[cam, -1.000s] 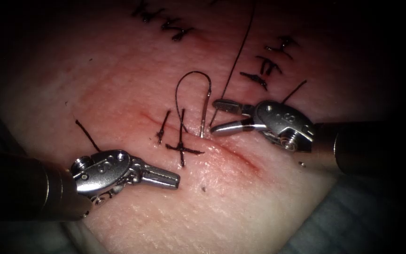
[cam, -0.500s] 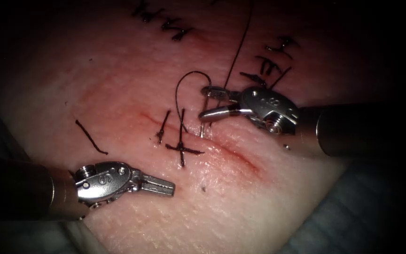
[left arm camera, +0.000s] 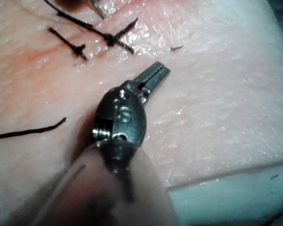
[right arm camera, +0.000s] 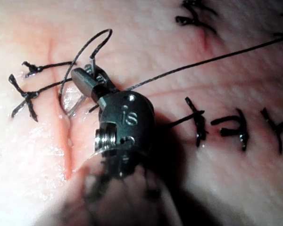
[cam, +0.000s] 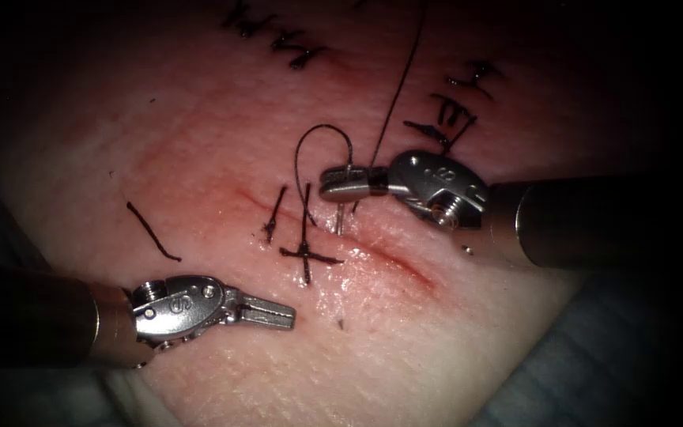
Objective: Wound Closure
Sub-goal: Throw the needle through the bottom of the skin with the right tool
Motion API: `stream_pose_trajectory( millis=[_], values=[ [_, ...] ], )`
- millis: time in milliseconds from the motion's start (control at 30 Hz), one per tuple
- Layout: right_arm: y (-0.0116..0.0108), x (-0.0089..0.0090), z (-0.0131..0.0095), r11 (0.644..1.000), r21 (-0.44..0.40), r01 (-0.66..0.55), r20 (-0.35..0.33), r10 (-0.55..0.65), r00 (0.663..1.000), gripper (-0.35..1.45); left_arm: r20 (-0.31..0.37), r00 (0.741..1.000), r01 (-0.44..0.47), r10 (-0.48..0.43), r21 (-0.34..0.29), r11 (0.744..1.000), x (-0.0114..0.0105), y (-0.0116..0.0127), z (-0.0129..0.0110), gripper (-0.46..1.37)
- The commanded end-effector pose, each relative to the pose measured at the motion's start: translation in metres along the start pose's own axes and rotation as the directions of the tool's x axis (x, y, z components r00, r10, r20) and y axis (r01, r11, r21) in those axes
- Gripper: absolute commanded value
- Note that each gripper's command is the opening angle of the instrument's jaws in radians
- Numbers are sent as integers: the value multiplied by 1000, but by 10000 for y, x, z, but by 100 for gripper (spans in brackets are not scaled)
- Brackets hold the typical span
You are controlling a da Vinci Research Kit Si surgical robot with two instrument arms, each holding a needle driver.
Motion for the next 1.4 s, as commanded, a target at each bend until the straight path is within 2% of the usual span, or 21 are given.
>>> stream_pose_trajectory(
  millis=[33,133,233,267,333,400,433,500,567,600,733,867,933,1033,1267,1400],
  values=[
    [-4,2,-1,999,-16,-49,-4,49,999,-35,0,1000,-1,1,1,1000,-1,0,0,-35],
    [-8,2,-5,978,-41,-205,-16,204,979,-35,0,1000,-3,3,3,1000,-4,2,1,-35],
    [-13,3,-12,943,-90,-320,28,324,946,-35,0,1000,-5,5,4,1000,-6,2,1,-35],
    [-14,3,-14,928,-94,-360,29,364,931,-35,0,1000,-6,6,5,1000,-7,3,2,-35],
    [-18,4,-17,874,-109,-473,42,479,877,-35,0,1000,-7,7,6,1000,-8,2,3,-35],
    [-21,4,-18,863,-105,-494,47,500,865,-35,0,1000,-7,7,7,1000,-9,1,5,-35],
    [-23,5,-18,839,-105,-534,47,541,840,-35,0,1000,-7,7,8,1000,-9,0,7,-35],
    [-24,5,-18,816,-104,-568,54,575,816,-35,-1,1000,-7,7,10,1000,-9,0,10,-35],
    [-26,3,-17,786,-107,-609,88,617,782,-35,-1,1000,-8,8,15,1000,-10,-2,14,-35],
    [-26,3,-17,786,-107,-609,88,617,782,-35,-1,1000,-8,8,16,1000,-10,-2,14,-35],
    [-35,-7,-16,716,-111,-689,162,697,699,-35,-1,1000,-17,17,14,1000,-15,-4,16,-35],
    [-48,-12,-17,659,-124,-742,191,750,634,-35,-1,1000,-14,14,13,1000,-19,-6,15,-35],
    [-56,-13,-18,656,-122,-745,196,752,630,-35,-1,1000,-9,9,13,1000,-20,-8,14,-35],
    [-69,-14,-20,633,-121,-765,206,770,604,-35,-1,1000,-9,9,12,1000,-21,-10,13,-35],
    [-89,-16,-20,619,-114,-777,221,778,588,-35,-1,1000,-9,9,13,1000,-22,-14,13,-35],
    [-97,-18,-19,605,-122,-787,205,791,577,-35,-1,1000,-3,3,13,1000,-22,-14,13,-35]
  ],
)
